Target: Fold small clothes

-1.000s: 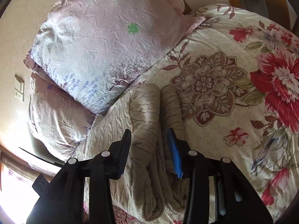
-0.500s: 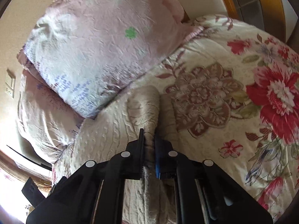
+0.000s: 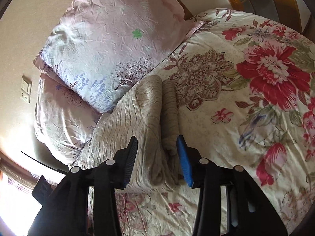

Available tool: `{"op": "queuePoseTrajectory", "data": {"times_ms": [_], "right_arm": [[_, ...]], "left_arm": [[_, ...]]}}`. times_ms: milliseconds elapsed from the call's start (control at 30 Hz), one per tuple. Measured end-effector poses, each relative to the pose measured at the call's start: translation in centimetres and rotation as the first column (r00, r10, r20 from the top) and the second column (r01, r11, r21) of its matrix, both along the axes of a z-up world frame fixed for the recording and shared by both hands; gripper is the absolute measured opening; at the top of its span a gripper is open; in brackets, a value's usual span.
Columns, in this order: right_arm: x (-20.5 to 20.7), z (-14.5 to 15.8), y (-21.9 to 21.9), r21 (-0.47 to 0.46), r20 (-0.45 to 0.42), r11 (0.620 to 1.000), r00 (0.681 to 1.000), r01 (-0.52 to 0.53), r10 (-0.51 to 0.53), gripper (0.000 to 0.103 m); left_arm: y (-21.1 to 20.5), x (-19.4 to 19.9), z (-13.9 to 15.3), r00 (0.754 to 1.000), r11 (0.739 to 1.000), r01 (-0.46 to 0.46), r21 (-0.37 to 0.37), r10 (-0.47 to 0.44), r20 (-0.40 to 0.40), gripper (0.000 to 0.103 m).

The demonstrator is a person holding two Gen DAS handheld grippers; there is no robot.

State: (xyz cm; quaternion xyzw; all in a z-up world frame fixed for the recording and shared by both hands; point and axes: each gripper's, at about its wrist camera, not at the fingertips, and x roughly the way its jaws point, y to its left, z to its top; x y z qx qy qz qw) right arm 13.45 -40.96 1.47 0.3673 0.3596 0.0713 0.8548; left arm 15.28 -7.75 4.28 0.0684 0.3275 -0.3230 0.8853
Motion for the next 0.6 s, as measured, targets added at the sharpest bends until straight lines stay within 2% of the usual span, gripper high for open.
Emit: {"op": "queuePoseTrajectory", "data": {"times_ms": [100, 233, 400, 533, 600], "right_arm": [[-1.0, 0.0, 0.5, -0.027, 0.006, 0.999, 1.000, -0.017, 0.017, 0.043], [-0.9, 0.0, 1.7, -0.086, 0.004, 0.995, 0.999, -0.047, 0.048, 0.043], [-0.6, 0.0, 3.1, -0.135, 0.015, 0.989, 0.998, -0.065, 0.068, 0.030], [-0.6, 0.3, 3.9, -0.196, 0.022, 0.978, 0.997, -0.068, 0.074, 0.028], [-0.6, 0.2, 3.8, -0.195, 0.022, 0.978, 0.997, -0.068, 0.074, 0.027]], "left_arm": [[-1.4, -0.5, -0.9, 1.000, 0.996, 0.014, 0.090, -0.013, -0.004, 0.101], [-2.1, 0.5, -2.2, 0.997, 0.978, -0.071, 0.194, 0.077, -0.026, 0.101], [-1.4, 1.9, -2.9, 0.983, 0.960, -0.157, 0.230, 0.175, -0.061, 0.101], [-1.1, 2.2, -3.0, 0.979, 0.959, -0.172, 0.226, 0.192, -0.068, 0.101], [-1.0, 2.4, -3.1, 0.978, 0.958, -0.174, 0.227, 0.195, -0.073, 0.101]]}}
